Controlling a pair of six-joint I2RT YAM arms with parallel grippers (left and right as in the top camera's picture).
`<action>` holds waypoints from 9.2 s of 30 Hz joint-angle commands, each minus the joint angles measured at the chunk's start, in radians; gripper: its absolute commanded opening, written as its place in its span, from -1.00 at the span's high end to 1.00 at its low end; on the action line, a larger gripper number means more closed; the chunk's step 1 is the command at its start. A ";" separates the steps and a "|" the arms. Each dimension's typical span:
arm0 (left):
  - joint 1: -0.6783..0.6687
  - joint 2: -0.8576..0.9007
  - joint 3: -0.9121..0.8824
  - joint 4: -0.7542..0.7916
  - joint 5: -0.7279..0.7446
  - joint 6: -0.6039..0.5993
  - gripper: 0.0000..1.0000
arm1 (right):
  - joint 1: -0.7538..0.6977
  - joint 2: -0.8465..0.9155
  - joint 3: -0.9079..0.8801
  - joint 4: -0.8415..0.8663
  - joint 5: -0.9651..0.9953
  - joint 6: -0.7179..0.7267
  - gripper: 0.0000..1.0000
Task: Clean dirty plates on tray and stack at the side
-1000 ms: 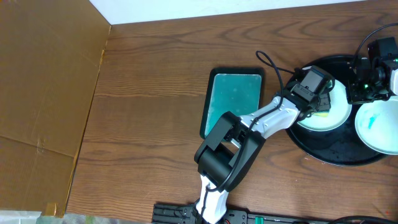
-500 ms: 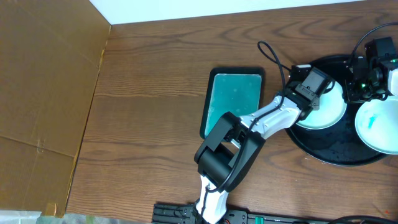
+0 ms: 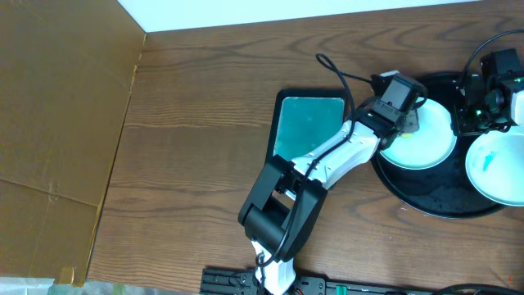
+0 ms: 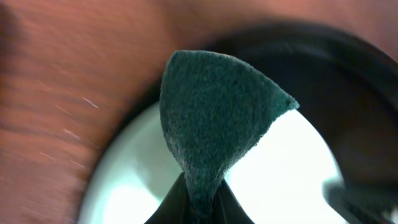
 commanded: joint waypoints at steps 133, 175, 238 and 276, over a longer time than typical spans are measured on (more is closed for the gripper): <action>0.591 -0.373 -0.011 -0.519 -0.265 0.050 0.86 | 0.615 -0.429 0.002 0.366 1.382 -0.998 0.98; 0.591 -0.373 -0.011 -0.519 -0.265 0.050 0.86 | 0.032 0.071 0.002 0.539 0.037 -0.364 0.09; 0.591 -0.373 -0.011 -0.515 -0.266 0.050 0.85 | 0.154 -0.429 0.003 0.195 0.550 -0.691 0.98; 0.591 -0.373 -0.011 -0.514 -0.266 0.050 0.85 | -0.381 0.046 0.003 0.440 -0.333 -0.270 -0.72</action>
